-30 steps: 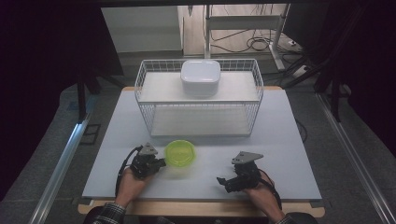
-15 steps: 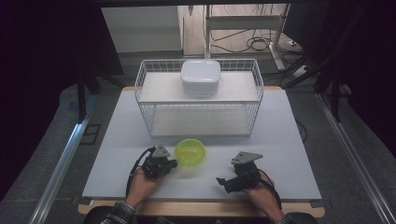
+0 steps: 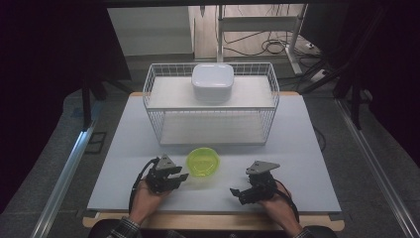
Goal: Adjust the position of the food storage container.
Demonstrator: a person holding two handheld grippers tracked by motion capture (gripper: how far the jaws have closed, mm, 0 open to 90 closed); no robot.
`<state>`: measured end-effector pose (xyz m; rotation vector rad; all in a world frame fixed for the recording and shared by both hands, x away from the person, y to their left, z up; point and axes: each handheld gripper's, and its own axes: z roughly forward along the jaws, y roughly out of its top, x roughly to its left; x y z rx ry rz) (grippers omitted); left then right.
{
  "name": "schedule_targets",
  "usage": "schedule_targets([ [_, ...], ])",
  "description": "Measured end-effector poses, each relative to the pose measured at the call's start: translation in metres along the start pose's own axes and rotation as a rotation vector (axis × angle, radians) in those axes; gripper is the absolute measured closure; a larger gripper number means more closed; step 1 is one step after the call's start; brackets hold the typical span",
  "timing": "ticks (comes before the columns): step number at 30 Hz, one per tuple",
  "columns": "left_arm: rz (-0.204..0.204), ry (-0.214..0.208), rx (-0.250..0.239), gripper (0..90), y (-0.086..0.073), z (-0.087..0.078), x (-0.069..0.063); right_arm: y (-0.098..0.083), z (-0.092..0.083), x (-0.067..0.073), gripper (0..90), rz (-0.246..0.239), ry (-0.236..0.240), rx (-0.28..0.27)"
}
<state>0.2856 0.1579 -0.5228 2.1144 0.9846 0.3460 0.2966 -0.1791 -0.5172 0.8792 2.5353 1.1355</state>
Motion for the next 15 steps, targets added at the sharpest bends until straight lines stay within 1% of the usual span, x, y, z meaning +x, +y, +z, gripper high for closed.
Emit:
schedule_targets([
  [3,-0.006,0.01,-0.027,43.3,-0.003,-0.011,0.0,0.0,-0.001,-0.001,4.7,0.0,0.0,-0.004],
  [7,-0.009,-0.001,-0.061,28.1,-0.009,-0.024,0.001,0.001,-0.002,-0.001,4.7,0.006,0.007,-0.01],
  [11,-0.023,0.001,-0.089,16.6,-0.012,-0.032,0.003,0.001,-0.002,-0.002,4.7,0.011,0.015,-0.016],
  [13,-0.007,0.015,-0.084,8.4,-0.015,-0.033,0.001,0.002,-0.003,-0.003,4.6,0.018,0.016,-0.022],
  [15,0.028,0.05,-0.063,5.9,-0.019,-0.034,-0.004,0.002,-0.004,-0.004,4.6,0.019,0.015,-0.024],
])
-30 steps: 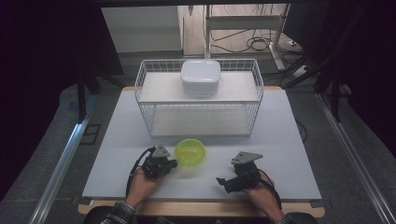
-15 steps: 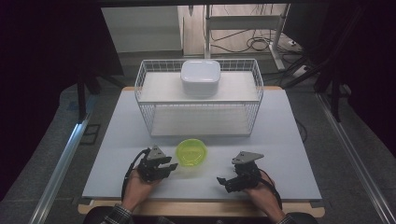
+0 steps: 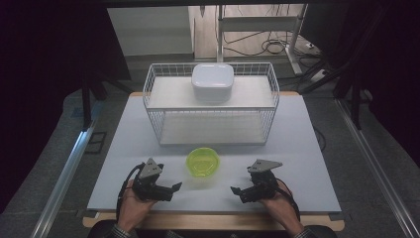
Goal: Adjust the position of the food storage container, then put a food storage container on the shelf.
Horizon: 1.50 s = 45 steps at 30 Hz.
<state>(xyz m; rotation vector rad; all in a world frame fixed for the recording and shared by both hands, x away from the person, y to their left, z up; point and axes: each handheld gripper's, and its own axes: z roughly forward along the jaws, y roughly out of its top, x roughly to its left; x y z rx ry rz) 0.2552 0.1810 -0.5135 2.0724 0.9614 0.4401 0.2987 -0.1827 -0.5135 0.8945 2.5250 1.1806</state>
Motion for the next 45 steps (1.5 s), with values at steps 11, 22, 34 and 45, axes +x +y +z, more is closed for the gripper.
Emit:
schedule_targets([
  [11,-0.02,-0.004,-0.051,1.4,-0.011,-0.005,0.003,0.002,-0.003,-0.002,3.0,0.022,-0.021,-0.039],
  [22,-0.053,-0.041,-0.067,1.1,-0.014,-0.003,0.009,0.018,-0.001,-0.011,4.5,0.048,-0.002,-0.061],
  [34,-0.045,-0.047,-0.052,1.3,-0.014,0.0,0.007,0.045,0.007,-0.026,15.1,0.188,0.088,0.006],
  [45,-0.046,-0.039,-0.039,1.7,-0.013,0.0,0.007,0.069,0.027,-0.043,38.5,0.281,0.207,-0.016],
])
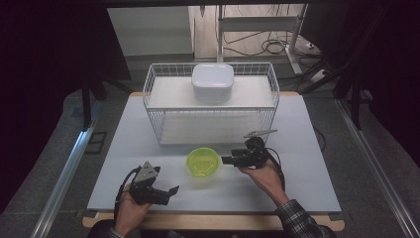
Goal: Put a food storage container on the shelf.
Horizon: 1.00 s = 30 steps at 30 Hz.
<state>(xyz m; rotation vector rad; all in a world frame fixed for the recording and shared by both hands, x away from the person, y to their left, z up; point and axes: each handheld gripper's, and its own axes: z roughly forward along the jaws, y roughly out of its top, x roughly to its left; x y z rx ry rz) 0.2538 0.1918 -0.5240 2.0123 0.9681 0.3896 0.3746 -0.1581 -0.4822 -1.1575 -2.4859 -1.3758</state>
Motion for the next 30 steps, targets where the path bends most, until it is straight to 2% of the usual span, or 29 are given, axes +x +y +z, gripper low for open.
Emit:
schedule_targets([
  [5,0.001,0.004,0.007,1.7,0.0,0.001,0.0,0.012,0.016,-0.003,46.8,0.037,0.059,0.017],
  [9,0.002,0.003,0.014,1.9,0.0,0.002,0.0,0.016,0.027,-0.004,50.9,0.042,0.062,0.046],
  [11,0.004,0.004,0.016,1.9,0.0,0.002,-0.001,0.017,0.03,-0.007,53.0,0.061,0.07,0.053],
  [15,0.006,0.004,0.016,2.0,0.0,0.002,-0.001,0.019,0.037,-0.015,56.8,0.122,0.123,0.056],
  [20,0.005,0.003,0.016,2.1,0.0,0.002,-0.001,0.02,0.043,-0.019,61.4,0.152,0.145,0.068],
  [26,0.009,0.002,0.016,2.2,0.001,0.002,-0.002,0.02,0.049,-0.02,71.6,0.191,0.165,0.103],
  [30,0.01,0.001,0.017,2.4,0.001,0.002,-0.002,0.019,0.049,-0.022,80.0,0.228,0.211,0.104],
])
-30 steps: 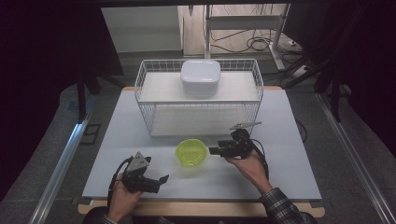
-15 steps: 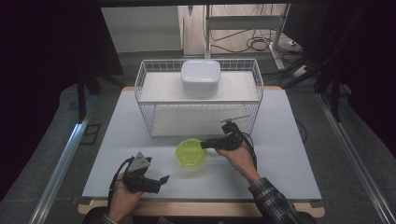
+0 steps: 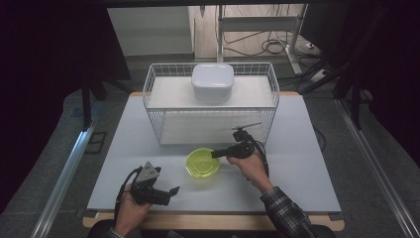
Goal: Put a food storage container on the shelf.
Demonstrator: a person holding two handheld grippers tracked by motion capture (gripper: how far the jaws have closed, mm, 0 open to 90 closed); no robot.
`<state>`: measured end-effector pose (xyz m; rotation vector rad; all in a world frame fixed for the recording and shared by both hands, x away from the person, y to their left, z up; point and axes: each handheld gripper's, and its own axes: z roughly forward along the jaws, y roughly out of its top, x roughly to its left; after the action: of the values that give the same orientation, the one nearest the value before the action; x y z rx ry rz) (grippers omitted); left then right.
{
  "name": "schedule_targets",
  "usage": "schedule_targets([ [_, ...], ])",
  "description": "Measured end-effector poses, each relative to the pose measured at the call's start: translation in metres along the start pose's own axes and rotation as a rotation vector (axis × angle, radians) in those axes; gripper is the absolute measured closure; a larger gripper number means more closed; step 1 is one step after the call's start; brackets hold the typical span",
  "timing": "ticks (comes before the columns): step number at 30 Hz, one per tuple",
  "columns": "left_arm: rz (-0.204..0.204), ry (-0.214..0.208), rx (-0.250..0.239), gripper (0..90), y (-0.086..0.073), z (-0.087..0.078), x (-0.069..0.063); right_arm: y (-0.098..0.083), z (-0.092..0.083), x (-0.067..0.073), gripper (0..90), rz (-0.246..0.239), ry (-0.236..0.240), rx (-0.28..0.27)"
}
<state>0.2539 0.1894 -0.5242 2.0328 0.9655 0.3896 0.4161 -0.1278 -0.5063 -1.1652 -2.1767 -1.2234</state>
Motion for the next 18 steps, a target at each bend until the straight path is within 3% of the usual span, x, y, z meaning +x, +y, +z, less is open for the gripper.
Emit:
schedule_targets([
  [3,0.002,0.0,0.001,2.4,0.0,0.0,0.0,-0.001,-0.002,0.004,81.2,0.014,0.007,0.001],
  [7,0.003,0.001,0.001,2.5,0.0,0.0,-0.001,-0.003,-0.004,0.012,81.5,-0.007,-0.015,0.0],
  [18,-0.007,0.006,-0.023,2.4,0.0,-0.002,0.001,-0.004,-0.023,0.035,81.6,-0.03,0.007,-0.059],
])
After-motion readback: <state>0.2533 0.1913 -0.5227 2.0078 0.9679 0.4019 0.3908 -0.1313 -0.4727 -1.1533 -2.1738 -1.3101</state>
